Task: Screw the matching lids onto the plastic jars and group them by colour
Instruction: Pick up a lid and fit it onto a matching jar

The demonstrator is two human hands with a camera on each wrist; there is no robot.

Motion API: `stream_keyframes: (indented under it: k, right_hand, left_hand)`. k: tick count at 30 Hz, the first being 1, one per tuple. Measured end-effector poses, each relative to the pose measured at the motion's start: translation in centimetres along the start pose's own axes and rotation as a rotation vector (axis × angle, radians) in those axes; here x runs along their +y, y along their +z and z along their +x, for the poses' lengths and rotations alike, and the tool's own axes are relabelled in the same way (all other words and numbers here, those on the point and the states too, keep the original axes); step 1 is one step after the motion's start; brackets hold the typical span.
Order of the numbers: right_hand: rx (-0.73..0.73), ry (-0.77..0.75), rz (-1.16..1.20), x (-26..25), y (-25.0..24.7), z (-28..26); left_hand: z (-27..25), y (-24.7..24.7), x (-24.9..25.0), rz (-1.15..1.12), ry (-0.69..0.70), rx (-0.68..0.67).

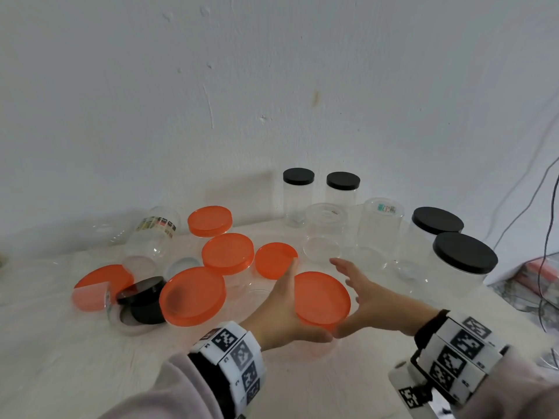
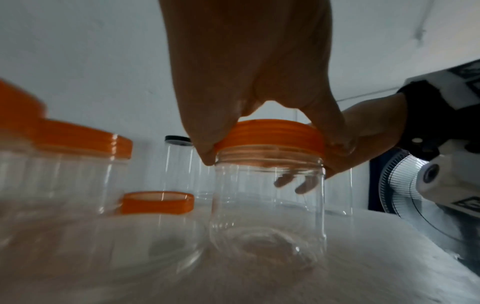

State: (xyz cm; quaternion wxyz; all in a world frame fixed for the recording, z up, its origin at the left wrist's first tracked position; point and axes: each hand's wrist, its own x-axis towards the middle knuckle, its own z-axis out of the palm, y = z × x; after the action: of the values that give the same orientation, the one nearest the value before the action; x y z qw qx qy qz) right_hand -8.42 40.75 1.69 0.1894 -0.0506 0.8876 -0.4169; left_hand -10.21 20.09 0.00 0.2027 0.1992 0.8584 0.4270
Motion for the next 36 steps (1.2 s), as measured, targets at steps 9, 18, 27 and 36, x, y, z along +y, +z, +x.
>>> stream_keyframes:
  k: [9,18,27,36]
  right_hand:
    - [-0.158,0.029,-0.607,-5.7,0.5,2.2]
    - [-0.247,0.018,-0.787,-6.8,0.6,2.8]
    - [-0.086,0.135,-0.746,-6.2,2.0,2.9]
    - [-0.284,0.098,-0.806,-8.1,0.5,2.5]
  left_hand:
    - [0.3,0.8,-2.8,-0.178,-0.056,-0.054]
    - [0.8,0.7,-4.0,-0.180,-0.024,0.004]
    - [0.6,0.9,-4.5,-0.262,-0.008,0.004]
    - [0.7,0.9,-4.2,-0.199,0.006,0.001]
